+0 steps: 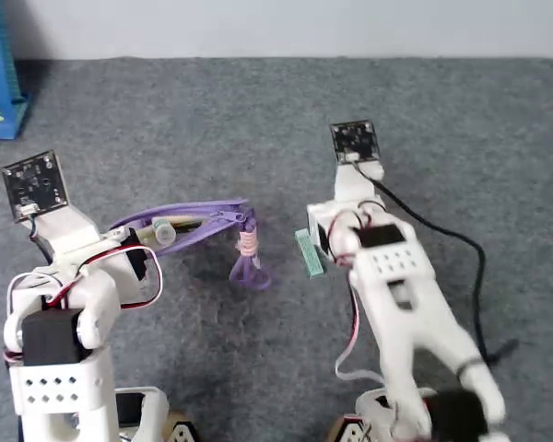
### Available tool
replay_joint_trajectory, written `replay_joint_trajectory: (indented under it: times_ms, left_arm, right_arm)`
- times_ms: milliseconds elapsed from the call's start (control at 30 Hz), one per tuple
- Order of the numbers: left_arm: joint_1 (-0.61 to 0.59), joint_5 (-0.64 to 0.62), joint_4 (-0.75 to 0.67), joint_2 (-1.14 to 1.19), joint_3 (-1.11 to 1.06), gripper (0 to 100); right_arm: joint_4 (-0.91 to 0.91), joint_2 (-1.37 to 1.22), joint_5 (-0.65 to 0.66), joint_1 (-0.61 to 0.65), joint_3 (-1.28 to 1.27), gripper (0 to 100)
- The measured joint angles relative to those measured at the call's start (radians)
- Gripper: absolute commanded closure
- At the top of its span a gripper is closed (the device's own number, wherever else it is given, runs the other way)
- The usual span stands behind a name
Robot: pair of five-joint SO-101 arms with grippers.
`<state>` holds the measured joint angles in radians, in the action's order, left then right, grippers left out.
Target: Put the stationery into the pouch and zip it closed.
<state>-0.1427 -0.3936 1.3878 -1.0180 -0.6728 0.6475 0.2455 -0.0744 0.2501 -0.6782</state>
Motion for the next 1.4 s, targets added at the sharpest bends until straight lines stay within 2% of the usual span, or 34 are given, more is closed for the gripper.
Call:
replay_joint_trajectory:
  times_ms: [200, 367, 567, 833, 1200, 1400]
  left_arm:
    - [0.000, 0.000, 0.000, 0.000, 0.000, 99]
    - [0.000, 0.000, 0.000, 0.000, 0.000, 99]
    - [0.000, 0.000, 0.000, 0.000, 0.000, 99]
    - [0.000, 0.000, 0.000, 0.000, 0.000, 99]
    - [0.000, 0.000, 0.000, 0.000, 0.000, 99]
    - [0.000, 0.000, 0.000, 0.000, 0.000, 99]
  right_arm:
    - [0.000, -0.272, 0.000, 0.031, 0.143, 77.3]
    - [0.000, -0.365, 0.020, 0.063, 0.181, 77.3]
    - [0.012, -0.376, 0.048, 0.069, 0.187, 77.3]
    - [0.242, -0.345, 0.049, 0.138, 0.221, 77.3]
    - [0.405, -0.296, 0.049, 0.166, 0.219, 77.3]
    - [0.414, -0.282, 0.049, 0.166, 0.219, 77.3]
